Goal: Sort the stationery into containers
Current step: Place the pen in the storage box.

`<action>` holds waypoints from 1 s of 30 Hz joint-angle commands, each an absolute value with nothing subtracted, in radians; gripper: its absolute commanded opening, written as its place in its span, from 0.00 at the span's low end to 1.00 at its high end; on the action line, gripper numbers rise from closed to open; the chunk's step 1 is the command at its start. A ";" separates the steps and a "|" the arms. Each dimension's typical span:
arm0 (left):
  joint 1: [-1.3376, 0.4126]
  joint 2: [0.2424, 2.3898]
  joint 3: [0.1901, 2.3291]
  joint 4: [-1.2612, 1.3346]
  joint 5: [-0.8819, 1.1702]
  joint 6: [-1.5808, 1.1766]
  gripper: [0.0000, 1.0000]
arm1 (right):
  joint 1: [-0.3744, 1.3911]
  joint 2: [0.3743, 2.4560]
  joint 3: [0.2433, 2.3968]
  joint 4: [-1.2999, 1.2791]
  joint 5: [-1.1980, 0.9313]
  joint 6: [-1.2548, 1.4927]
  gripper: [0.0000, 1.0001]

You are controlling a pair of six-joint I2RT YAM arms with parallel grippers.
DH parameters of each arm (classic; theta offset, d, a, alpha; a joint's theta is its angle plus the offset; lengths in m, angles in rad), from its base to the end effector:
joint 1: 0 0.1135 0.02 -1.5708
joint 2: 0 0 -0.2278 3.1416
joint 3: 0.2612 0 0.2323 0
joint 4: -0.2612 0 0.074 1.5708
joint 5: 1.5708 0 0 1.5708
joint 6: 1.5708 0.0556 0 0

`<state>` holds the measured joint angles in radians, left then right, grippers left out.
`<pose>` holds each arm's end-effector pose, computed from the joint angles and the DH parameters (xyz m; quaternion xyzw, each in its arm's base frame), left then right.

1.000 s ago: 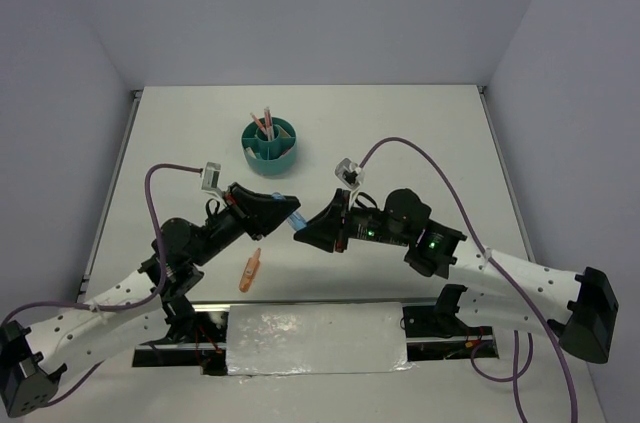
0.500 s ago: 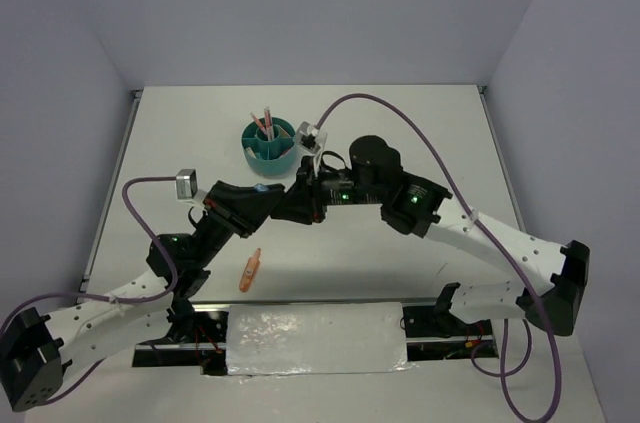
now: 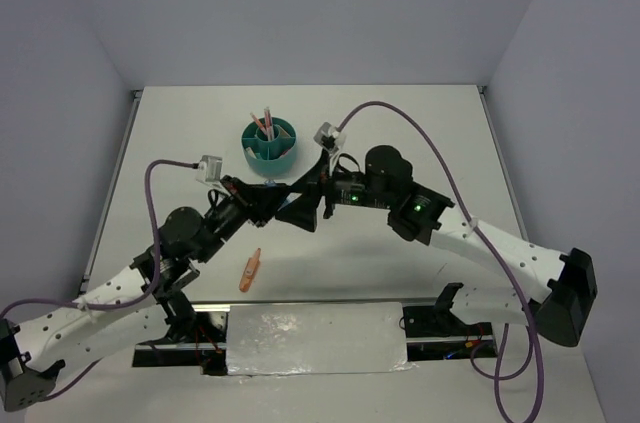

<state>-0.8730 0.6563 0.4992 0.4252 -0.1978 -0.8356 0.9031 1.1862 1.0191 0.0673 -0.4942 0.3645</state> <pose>0.1333 -0.1420 0.3107 -0.0672 0.6047 -0.5575 0.5649 0.1577 0.2426 0.3342 -0.3495 0.6494 0.5314 0.4168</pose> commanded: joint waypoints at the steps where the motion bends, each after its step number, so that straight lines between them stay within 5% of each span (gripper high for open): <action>1: -0.874 0.719 0.652 0.017 -0.409 -0.683 0.00 | 0.856 1.099 0.922 0.184 -0.289 0.406 1.00; 8: -0.686 1.064 0.871 0.091 -0.387 -0.419 0.00 | 0.815 0.832 0.735 -0.006 -0.034 0.376 1.00; 15: -0.509 1.389 0.916 0.457 -0.011 -0.118 0.00 | 0.816 0.642 0.649 -0.103 -0.055 0.356 1.00; 24: -0.390 1.520 0.951 0.595 0.136 -0.072 0.00 | 0.815 0.565 0.607 -0.114 -0.195 0.373 1.00; 30: -0.368 1.611 0.989 0.629 0.212 -0.083 0.11 | 0.816 0.554 0.637 -0.129 -0.206 0.362 1.00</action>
<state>-0.3664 1.5761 0.9527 0.5316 0.1295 -0.1043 0.8154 0.5655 0.6144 -0.1226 -0.1837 0.3733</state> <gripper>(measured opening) 0.297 0.996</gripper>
